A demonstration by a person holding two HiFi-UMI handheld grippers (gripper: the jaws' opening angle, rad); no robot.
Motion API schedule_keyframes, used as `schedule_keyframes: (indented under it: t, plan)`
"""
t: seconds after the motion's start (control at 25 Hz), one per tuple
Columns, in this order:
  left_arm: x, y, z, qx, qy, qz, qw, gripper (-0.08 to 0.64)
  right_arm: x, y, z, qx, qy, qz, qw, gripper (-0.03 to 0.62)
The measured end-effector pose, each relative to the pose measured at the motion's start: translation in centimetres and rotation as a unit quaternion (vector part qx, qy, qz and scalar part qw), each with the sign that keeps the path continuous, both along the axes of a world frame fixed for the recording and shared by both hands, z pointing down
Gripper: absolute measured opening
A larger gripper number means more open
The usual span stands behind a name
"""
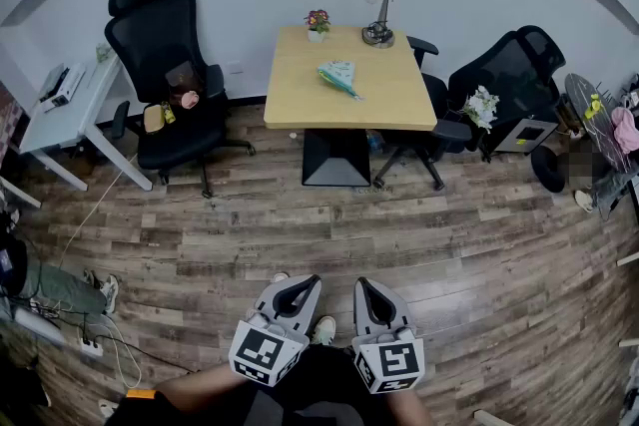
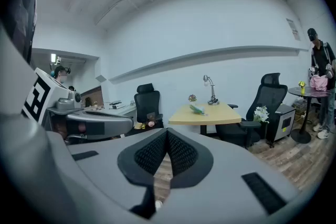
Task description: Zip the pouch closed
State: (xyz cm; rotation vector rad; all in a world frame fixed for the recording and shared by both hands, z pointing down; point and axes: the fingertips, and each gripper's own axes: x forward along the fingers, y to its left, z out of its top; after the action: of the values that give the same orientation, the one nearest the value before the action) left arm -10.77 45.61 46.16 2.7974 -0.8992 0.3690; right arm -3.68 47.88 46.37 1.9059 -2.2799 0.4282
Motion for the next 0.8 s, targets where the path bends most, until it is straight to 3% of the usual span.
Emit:
schedule_keyframes:
  t: [0.4, 0.8]
  plan:
    - [-0.5, -2.9, 0.1, 0.0, 0.005, 0.0, 1.0, 0.009, -0.4, -2.9, 0.1, -0.004, 0.0, 0.008, 1.0, 0.012]
    - [-2.1, -9.8, 0.1, -0.003, 0.02, -0.005, 0.9998, 0.009, -0.3, -9.1, -0.4, 0.008, -0.014, 0.042, 0.999, 0.013]
